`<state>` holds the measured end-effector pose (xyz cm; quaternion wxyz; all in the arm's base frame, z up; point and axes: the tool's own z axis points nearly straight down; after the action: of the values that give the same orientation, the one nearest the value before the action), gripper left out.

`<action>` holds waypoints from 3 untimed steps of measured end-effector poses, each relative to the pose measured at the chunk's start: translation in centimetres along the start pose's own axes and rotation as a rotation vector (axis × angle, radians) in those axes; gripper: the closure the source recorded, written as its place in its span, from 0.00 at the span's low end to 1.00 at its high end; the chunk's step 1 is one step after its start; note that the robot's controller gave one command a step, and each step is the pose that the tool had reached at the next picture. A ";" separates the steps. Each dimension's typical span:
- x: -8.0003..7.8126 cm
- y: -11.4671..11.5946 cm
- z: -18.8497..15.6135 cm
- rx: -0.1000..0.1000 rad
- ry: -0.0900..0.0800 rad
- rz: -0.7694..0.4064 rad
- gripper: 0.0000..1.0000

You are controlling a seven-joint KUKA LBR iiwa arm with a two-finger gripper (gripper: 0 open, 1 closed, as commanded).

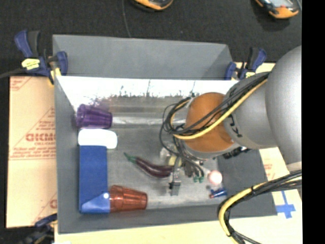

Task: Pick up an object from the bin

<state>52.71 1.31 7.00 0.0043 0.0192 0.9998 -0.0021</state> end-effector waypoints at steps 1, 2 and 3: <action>2.4 -1.3 -1.4 0.000 0.003 -0.295 1.00; 2.4 -1.3 -1.4 0.000 0.003 -0.295 1.00; 3.9 2.1 0.0 0.000 0.001 -0.313 1.00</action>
Offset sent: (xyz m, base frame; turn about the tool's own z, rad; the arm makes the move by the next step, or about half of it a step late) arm 0.0000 0.0000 0.0000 0.0000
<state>48.86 3.54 7.00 0.0034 -0.1367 0.9906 -0.0026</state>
